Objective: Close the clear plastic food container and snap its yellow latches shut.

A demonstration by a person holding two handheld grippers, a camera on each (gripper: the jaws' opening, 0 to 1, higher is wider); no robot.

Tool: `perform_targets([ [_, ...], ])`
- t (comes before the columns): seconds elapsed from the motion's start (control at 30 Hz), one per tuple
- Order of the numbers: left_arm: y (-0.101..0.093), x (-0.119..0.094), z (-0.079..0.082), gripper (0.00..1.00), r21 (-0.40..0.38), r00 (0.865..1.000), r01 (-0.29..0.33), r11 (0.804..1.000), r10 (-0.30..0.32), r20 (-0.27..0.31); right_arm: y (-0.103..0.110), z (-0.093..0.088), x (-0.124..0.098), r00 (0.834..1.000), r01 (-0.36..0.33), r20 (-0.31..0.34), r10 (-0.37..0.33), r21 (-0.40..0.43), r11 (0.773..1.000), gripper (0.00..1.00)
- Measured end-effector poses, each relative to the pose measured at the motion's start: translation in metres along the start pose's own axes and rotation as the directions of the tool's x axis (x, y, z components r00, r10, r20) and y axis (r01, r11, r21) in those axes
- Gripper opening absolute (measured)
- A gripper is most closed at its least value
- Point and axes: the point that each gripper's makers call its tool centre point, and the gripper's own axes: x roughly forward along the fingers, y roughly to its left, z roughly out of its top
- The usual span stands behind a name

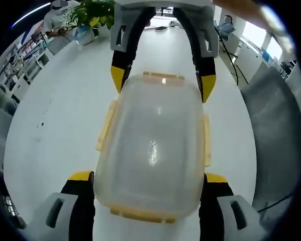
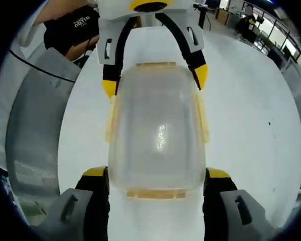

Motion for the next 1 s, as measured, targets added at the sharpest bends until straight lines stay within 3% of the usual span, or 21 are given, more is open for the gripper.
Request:
perform_targets([
  [0.63,0.0084,-0.0003,-0.0006,0.84,0.018,1.000,-0.013,1.000,0.013,-0.022,-0.0054,0.0009,-0.0010,1.000,0.000,0.008,0.000,0.011,1.000,0.74],
  [1.0,0.0096,-0.0016,-0.0016,0.83,0.008,0.999,-0.033,0.999,0.034,-0.024,-0.0064,-0.0010,-0.0014,1.000,0.017,-0.019,-0.017,0.032,0.999,0.74],
])
